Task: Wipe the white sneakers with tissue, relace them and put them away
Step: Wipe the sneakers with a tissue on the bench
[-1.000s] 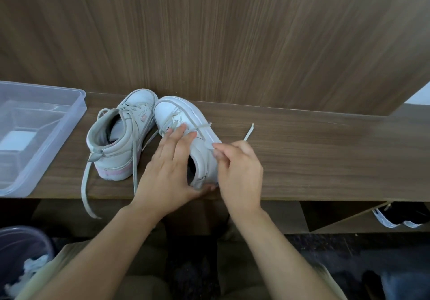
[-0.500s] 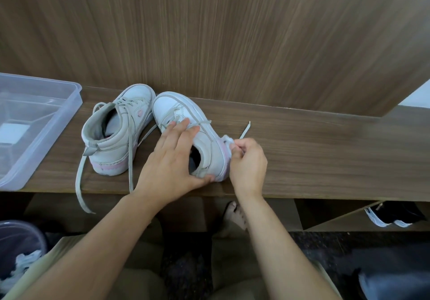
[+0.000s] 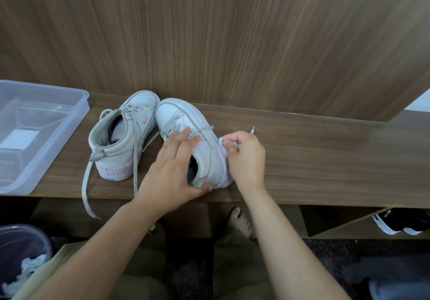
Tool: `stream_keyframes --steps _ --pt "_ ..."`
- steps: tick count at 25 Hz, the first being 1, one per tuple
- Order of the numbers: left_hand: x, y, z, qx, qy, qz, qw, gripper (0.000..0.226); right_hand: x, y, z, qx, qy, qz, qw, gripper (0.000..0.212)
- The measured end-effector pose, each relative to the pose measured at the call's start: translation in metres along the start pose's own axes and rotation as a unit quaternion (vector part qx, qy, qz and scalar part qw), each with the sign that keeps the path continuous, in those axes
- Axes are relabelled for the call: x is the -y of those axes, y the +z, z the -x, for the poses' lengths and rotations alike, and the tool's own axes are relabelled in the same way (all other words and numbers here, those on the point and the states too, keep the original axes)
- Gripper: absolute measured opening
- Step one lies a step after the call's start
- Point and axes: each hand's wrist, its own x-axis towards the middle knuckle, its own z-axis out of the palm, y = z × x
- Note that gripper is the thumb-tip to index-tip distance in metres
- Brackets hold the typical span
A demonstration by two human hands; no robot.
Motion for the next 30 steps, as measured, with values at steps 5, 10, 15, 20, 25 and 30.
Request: stream_keyframes --steps 5,10,15,20,25,30 --pt "-0.001 -0.001 -0.007 0.011 0.002 -0.009 1.0 0.102 -0.007 -0.024 0.013 0.062 0.02 0.079 0.995 0.008" --pt "-0.008 -0.011 -0.031 0.068 0.062 0.02 0.996 0.103 -0.017 -0.032 0.032 0.022 0.059 0.07 0.996 0.008" --pt "-0.013 -0.005 -0.031 0.047 -0.084 0.035 0.995 0.119 -0.013 -0.023 0.026 -0.042 0.053 -0.01 0.998 0.006" --pt "-0.008 0.008 -0.027 0.082 -0.141 0.171 0.972 0.103 -0.011 -0.025 0.025 -0.106 0.027 -0.032 0.993 0.008" --pt "-0.017 0.017 -0.041 0.164 -0.083 0.231 0.955 0.09 -0.007 -0.03 0.031 -0.202 -0.05 -0.026 0.978 0.012" --pt "-0.006 -0.021 -0.034 -0.078 -0.076 -0.023 0.994 0.057 0.003 -0.008 0.037 -0.209 -0.21 -0.019 0.955 0.012"
